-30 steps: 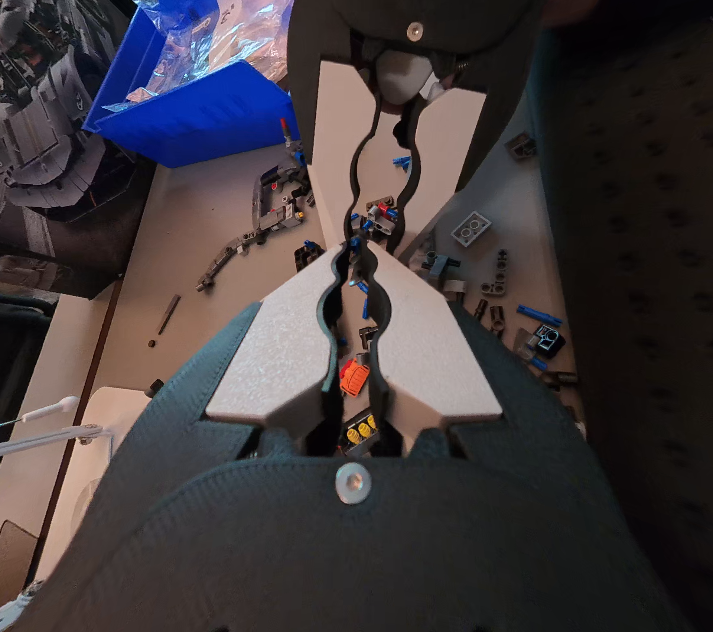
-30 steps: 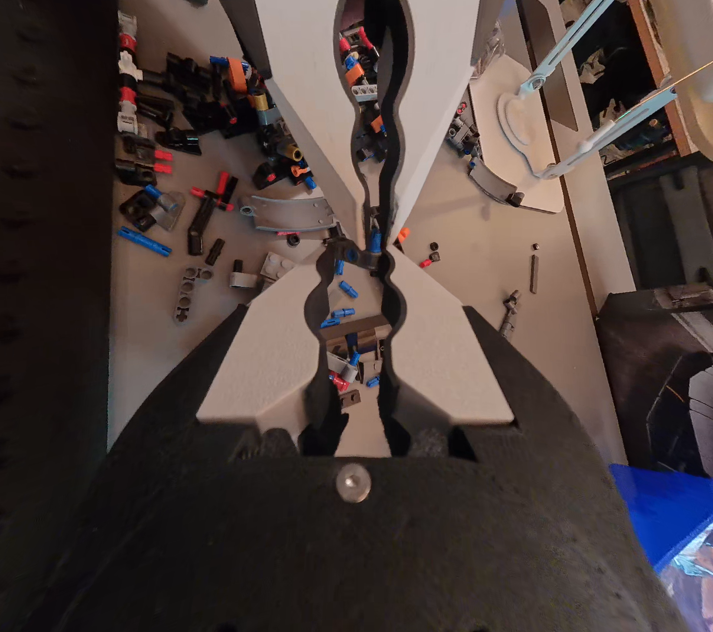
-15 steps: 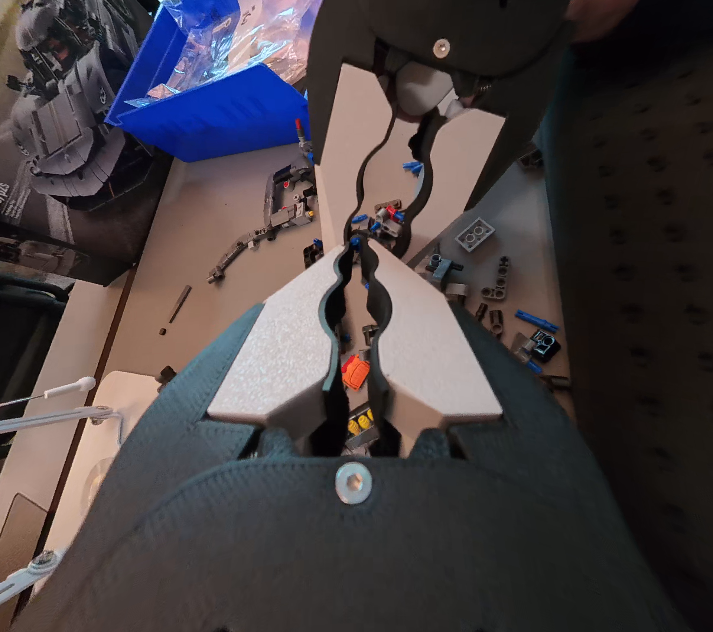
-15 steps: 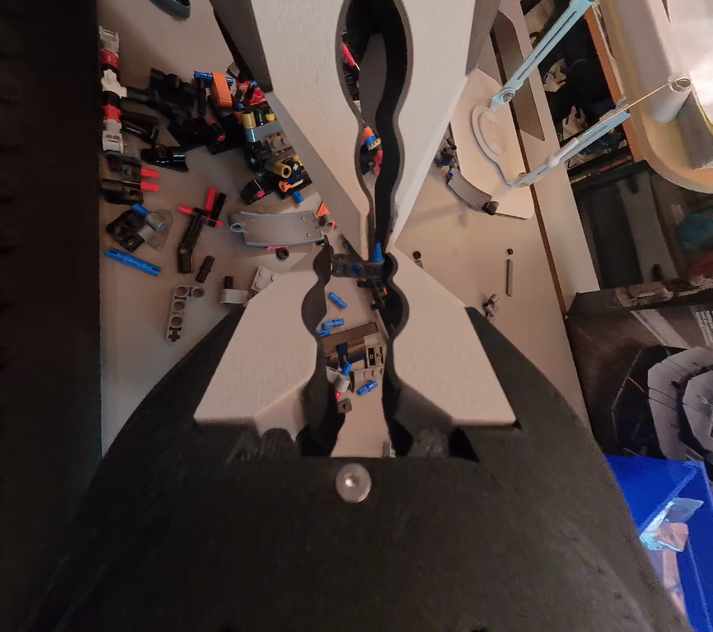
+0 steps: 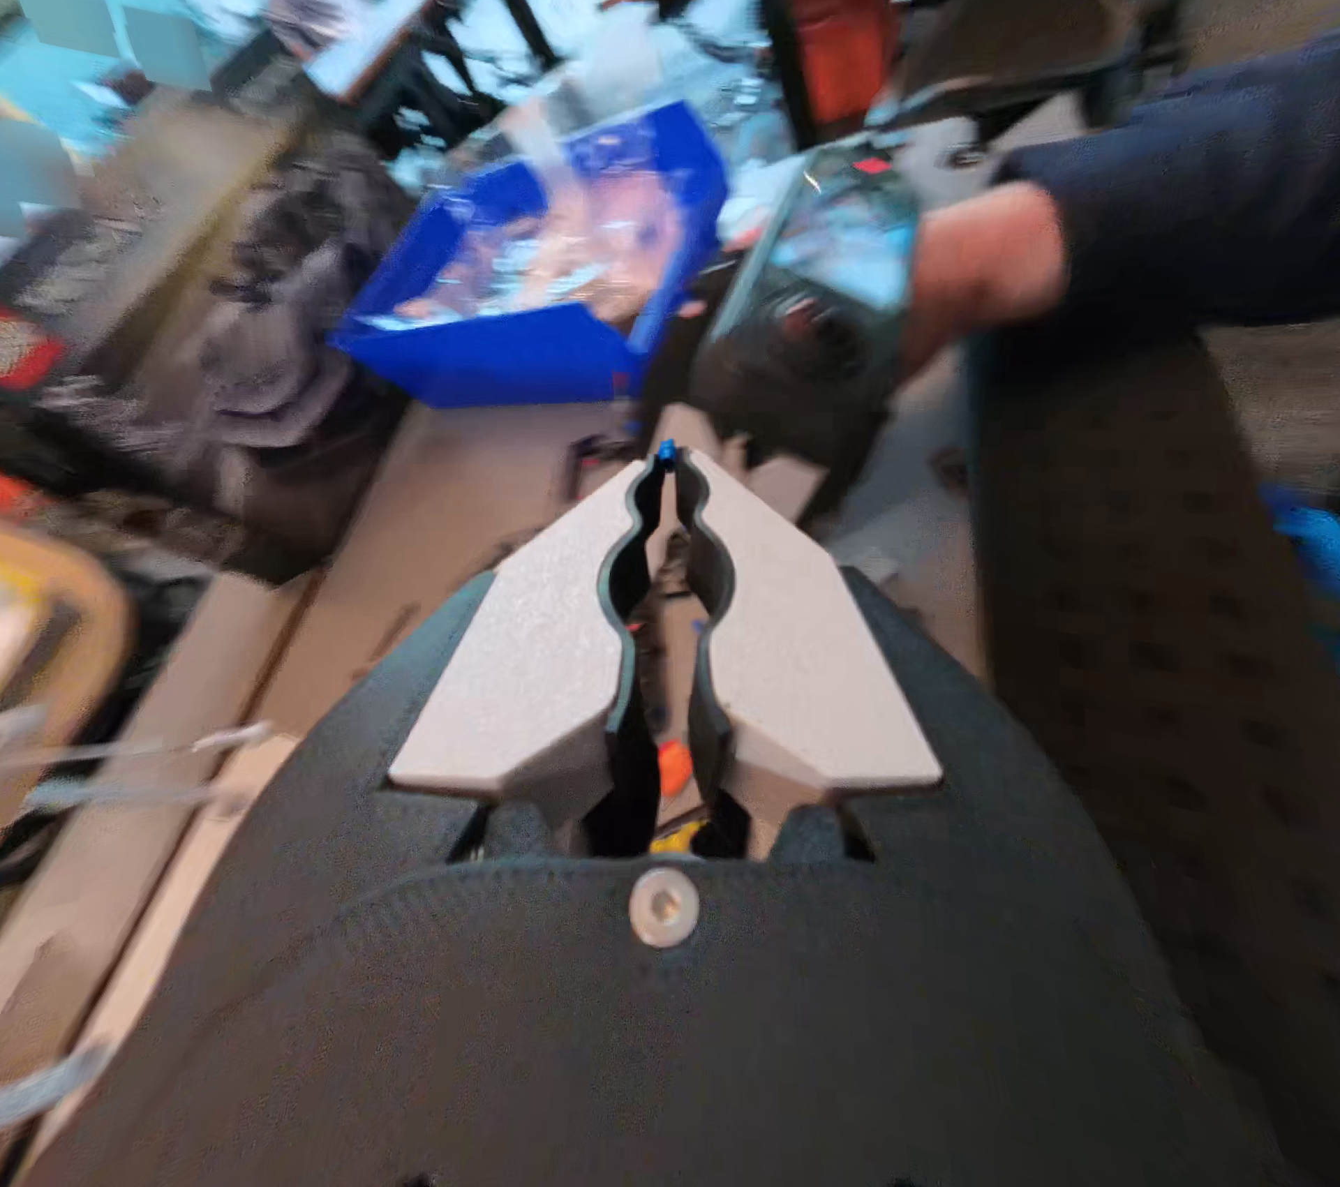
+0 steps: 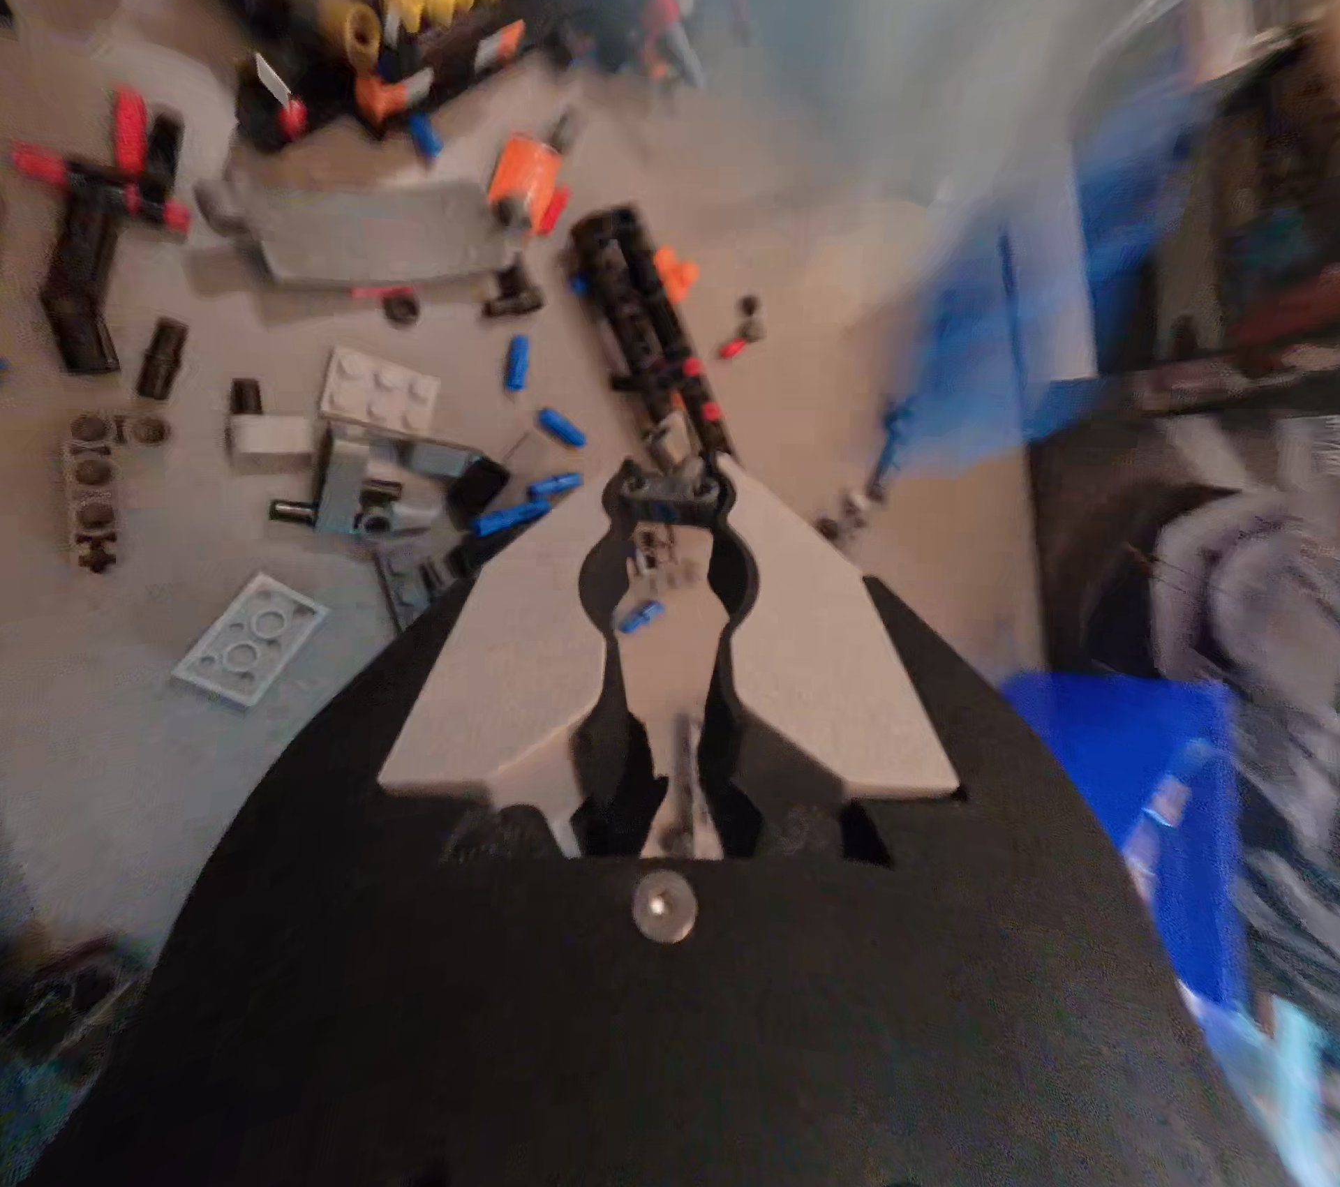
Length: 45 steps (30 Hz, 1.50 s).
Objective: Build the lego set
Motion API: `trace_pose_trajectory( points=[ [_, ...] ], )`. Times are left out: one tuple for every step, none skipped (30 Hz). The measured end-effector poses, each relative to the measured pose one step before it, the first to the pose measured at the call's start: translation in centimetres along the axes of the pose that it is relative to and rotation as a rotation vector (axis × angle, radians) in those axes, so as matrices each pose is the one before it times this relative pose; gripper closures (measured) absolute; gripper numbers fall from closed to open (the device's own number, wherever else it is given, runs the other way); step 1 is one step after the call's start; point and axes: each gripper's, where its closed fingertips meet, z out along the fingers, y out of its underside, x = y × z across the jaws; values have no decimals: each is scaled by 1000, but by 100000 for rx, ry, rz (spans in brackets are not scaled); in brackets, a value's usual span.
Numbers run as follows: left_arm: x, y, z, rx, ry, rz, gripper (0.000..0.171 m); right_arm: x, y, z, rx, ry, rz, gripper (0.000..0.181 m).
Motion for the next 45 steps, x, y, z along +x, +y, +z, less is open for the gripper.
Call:
trace_pose_trajectory(
  points=[
    [-1177, 1338, -20, -5084, -4579, -758, 171, -267, -533, -192, 3970, -2034, 1258, 167],
    [-132, 2015, 585, -7304, 2301, -2646, 171, 350, -1060, -475, 4922, 2243, -317, 167],
    [55, 1467, 498, -4425, 472, 1186, 170, 26, -469, -56, 2724, -828, 2526, 167],
    [96, 629, 166, -1188, -866, 3579, 171, -29, -76, 30, 2365, -2348, 3745, 166],
    [245, 506, 158, -1949, 2138, 656, 171, 229, -312, -326, 4389, -1492, 4496, 165],
    [189, 567, 328, -1434, 3659, -3009, 170, 439, -494, -614, 4906, 303, 3477, 166],
    [-142, 328, 307, 525, 1334, -2766, 170, 262, -340, -439, 3824, -186, 1654, 165],
    [140, 164, 215, -309, 2199, -1603, 170, -118, -194, -199, 3226, -2049, 1273, 166],
    [339, 298, 317, -1767, 2998, -915, 170, -206, -216, -174, 2890, -2492, 1739, 165],
    [54, 555, 513, -2355, 948, -835, 170, 12, -186, -218, 1709, -1044, 1430, 166],
    [49, 504, 543, -1551, 606, -557, 169, 30, -194, -183, 1058, -46, -262, 165],
    [182, 429, 452, -1685, 1557, -586, 169, -199, -216, -53, 1056, -674, -981, 166],
    [-4, 421, 386, -1925, 680, -538, 169, -250, -42, 60, 206, -1226, -481, 165],
    [-221, 575, 381, -2880, -467, -949, 166, -126, 78, 71, -620, -543, -306, 166],
    [-150, 488, 372, -2670, 277, -1686, 157, -81, 33, 29, 92, -496, 26, 166],
    [48, 54, 176, -604, 1022, -1337, 152, -184, -186, -49, 2056, -1792, 1323, 165],
    [-19, -353, -52, 1353, -978, 647, 150, -109, -313, -134, 2868, -2108, 2577, 165],
    [-86, -520, -152, 1874, -2454, 2767, 150, 53, -182, -203, 1848, -1441, 2939, 165],
    [-119, -460, -138, 1275, -2734, 2688, 151, 9, -101, -179, 1468, -1761, 3177, 165],
    [28, -522, -142, 1576, -1725, 2305, 152, -82, -161, -158, 1785, -2024, 2879, 165],
    [248, -723, -188, 2922, -755, 3481, 154, -92, -198, -115, 1861, -1756, 1936, 165],
    [189, -737, -205, 2966, -1408, 4069, 155, -69, -90, -56, 660, -774, 1037, 165],
    [-83, -485, -175, 1603, -2936, 4094, 155, 62, 143, 7, -1155, 572, -148, 165],
    [-317, -203, -43, 243, -4045, 2942, 158, -14, 186, 25, -1614, 704, -1301, 164],
    [-69, -96, -24, -85, -1871, 2185, 160, -178, 126, 74, -1297, -258, -1835, 165],
    [-13, -146, -88, 282, -1454, 2394, 162, -128, 196, 131, -1662, 270, -1891, 165],
    [-75, -108, -132, -45, -2045, 3167, 164, -117, 212, 191, -2020, 631, -2188, 164],
    [-106, -163, -102, 124, -2007, 2388, 164, -158, 144, 183, -1727, 453, -2092, 164],
    [188, -16, -27, -629, 6, 1846, 166, -163, -12, 119, -834, 123, -1796, 165],
    [109, 92, 58, -887, -483, 1980, 167, -82, -116, 19, 80, 101, -939, 165],
    [109, 43, 66, -505, -762, 2342, 168, -73, -120, -35, 664, -593, 152, 165],
    [135, -16, 41, -396, -399, 1735, 169, -57, -85, -28, 740, -644, 522, 165],
    [37, -70, -9, 61, -598, 1046, 171, 2, -2, -21, 88, -111, -84, 165],
    [69, -4, -12, -112, 190, 716, 170, 63, 80, -18, -312, 244, -354, 165],
    [57, -21, -79, 304, 507, 342, 169, -29, 47, -5, -123, -290, 76, 165],
    [-48, -166, -165, 1211, 156, -502, 168, -54, 18, 15, 53, -535, 371, 165],
    [80, -406, -233, 2559, 1295, -646, 162, 18, 32, 16, -197, 124, -53, 165],
    [56, -286, -141, 1411, 729, -563, 162, 9, 19, 21, -253, 200, -274, 165],
    [71, 15, 46, -604, 88, 639, 160, -140, -56, 36, 211, -783, 15, 165],
    [146, 232, 192, -1760, -133, 1610, 160, -125, -103, 14, 501, -716, 74, 164],
    [216, 179, 229, -1450, 8, 1599, 162, -101, -85, -13, 489, -564, 21, 164],
    [32, -1, 129, -422, -828, 1097, 163, -101, -81, -15, 417, -671, 104, 165],
    [38, 66, 80, -727, 21, 403, 163, -99, 52, 43, -389, -523, 96, 165],
    [26, 18, 35, -24, 260, -376, 163, -38, 69, 39, -362, -220, -15, 164],
    [1, -55, -36, 572, 272, -630, 164, -13, 6, 15, 40, -278, 315, 164]
  ],
)
